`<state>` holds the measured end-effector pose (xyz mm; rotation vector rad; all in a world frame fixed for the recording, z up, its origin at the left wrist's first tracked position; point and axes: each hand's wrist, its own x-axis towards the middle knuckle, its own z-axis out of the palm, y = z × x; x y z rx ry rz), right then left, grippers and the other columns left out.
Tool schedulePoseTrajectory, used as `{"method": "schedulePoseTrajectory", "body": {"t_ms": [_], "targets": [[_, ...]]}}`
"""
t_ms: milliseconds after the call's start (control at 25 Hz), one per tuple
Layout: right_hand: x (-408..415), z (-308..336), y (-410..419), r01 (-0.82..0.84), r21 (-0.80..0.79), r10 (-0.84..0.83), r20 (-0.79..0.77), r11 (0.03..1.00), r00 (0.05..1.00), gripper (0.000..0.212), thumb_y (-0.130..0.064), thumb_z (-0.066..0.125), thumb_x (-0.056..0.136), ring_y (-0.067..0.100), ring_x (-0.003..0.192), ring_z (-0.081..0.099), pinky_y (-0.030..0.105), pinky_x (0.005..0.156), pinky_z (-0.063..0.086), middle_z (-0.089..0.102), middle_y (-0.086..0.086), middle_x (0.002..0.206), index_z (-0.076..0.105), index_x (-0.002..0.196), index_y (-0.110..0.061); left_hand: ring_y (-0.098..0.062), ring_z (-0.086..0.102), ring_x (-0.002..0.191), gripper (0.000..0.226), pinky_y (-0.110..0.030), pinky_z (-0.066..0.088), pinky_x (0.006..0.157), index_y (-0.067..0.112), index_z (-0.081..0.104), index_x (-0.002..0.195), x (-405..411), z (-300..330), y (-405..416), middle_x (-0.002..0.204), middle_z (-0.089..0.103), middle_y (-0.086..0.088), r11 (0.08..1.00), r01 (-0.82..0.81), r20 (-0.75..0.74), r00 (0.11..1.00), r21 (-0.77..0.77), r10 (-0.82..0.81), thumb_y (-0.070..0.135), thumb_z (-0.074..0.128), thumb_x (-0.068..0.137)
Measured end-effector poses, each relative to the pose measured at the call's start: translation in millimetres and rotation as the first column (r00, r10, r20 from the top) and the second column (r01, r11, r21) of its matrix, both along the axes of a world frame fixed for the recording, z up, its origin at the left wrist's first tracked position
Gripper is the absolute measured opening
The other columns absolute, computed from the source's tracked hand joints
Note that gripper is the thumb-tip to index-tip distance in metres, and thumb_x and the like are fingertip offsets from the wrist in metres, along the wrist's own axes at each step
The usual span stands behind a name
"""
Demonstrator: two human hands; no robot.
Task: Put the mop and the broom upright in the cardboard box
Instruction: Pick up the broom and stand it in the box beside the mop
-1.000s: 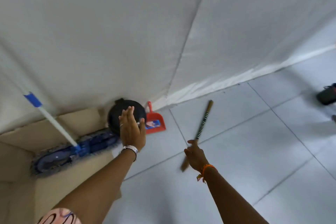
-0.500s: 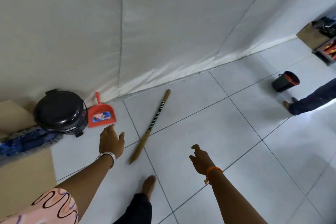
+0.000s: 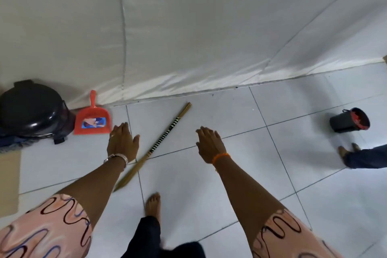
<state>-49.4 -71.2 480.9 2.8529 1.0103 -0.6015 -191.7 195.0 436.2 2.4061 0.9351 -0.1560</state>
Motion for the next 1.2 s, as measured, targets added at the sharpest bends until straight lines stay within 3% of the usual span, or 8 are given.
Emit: {"method": "schedulePoseTrajectory", "body": {"t_ms": [280,560,680,800,920,1000,1080,1200], "targets": [[135,-100,25,-0.170,-0.025,0.168,-0.070,0.985,0.983,0.051,-0.023,0.050,0.095,0.032,0.138,0.036,0.048,0.115,0.029,0.038,0.014,0.151,0.035,0.141,-0.009,-0.038,0.023,0.145,0.067,-0.049,0.023,0.118,0.001,0.026,0.147,89,-74,-10,0.155,0.031,-0.020,0.992,-0.124,0.016,0.992,0.014,0.123,0.033,0.050,0.093],[229,-334,42,-0.320,-0.046,0.314,-0.101,0.946,0.944,0.052,-0.020,0.048,0.095,0.032,0.139,0.033,0.050,0.114,0.032,0.032,0.013,0.154,0.031,0.143,-0.011,-0.032,0.015,0.149,0.074,-0.042,0.016,0.120,0.004,0.019,0.151,138,-301,-38,0.160,0.021,-0.015,0.974,-0.212,-0.016,0.977,-0.072,0.212,0.034,0.053,0.092],[248,-450,54,-0.308,-0.053,0.300,-0.120,0.950,0.946,0.050,-0.021,0.047,0.093,0.039,0.129,0.041,0.050,0.096,0.048,0.036,0.015,0.145,0.030,0.140,-0.015,-0.032,0.013,0.149,0.077,-0.042,0.017,0.121,0.004,0.018,0.151,146,-416,-47,0.161,0.018,-0.016,0.977,-0.176,-0.063,0.984,-0.124,0.169,0.033,0.056,0.091],[261,-537,74,-0.302,-0.094,0.292,-0.112,0.949,0.950,0.052,-0.020,0.051,0.091,0.041,0.121,0.044,0.050,0.085,0.053,0.034,0.016,0.144,0.030,0.138,-0.023,-0.033,0.015,0.147,0.075,-0.042,0.023,0.119,0.004,0.020,0.151,155,-514,-53,0.158,0.023,-0.016,0.969,-0.156,-0.131,0.982,-0.189,0.133,0.030,0.058,0.091],[275,-592,92,-0.388,-0.052,0.386,-0.045,0.920,0.921,0.066,-0.003,0.054,0.085,0.043,0.128,0.034,0.053,0.088,0.051,0.022,0.016,0.154,0.032,0.142,-0.029,-0.037,0.038,0.125,0.063,-0.045,0.046,0.098,0.007,0.044,0.140,159,-578,-58,0.136,0.048,-0.017,0.987,-0.109,-0.144,0.985,-0.117,0.091,0.027,0.067,0.085],[286,-618,99,-0.411,-0.074,0.410,-0.026,0.909,0.912,0.066,-0.003,0.053,0.086,0.044,0.133,0.026,0.054,0.092,0.049,0.019,0.015,0.156,0.031,0.142,-0.030,-0.038,0.052,0.102,0.051,-0.047,0.053,0.077,0.008,0.060,0.119,160,-604,-63,0.114,0.058,-0.017,0.996,-0.076,-0.139,0.988,-0.051,0.068,0.023,0.078,0.074],[293,-640,104,-0.455,-0.079,0.455,-0.022,0.887,0.890,0.050,-0.013,0.049,0.090,0.046,0.129,0.029,0.054,0.095,0.047,0.033,0.017,0.147,0.037,0.136,-0.027,-0.037,0.057,0.086,0.048,-0.043,0.053,0.063,0.006,0.062,0.104,159,-626,-68,0.100,0.061,-0.017,0.998,-0.059,-0.125,0.990,-0.010,0.058,0.016,0.086,0.064],[295,-658,109,-0.502,-0.009,0.501,0.088,0.865,0.861,0.029,-0.014,0.047,0.089,0.052,0.125,0.036,0.058,0.099,0.033,0.058,0.015,0.122,0.061,0.114,-0.016,-0.034,0.060,0.078,0.047,-0.040,0.053,0.059,0.005,0.062,0.097,162,-636,-73,0.092,0.062,-0.016,0.998,-0.045,-0.114,0.992,0.054,0.051,0.013,0.088,0.058]]}}
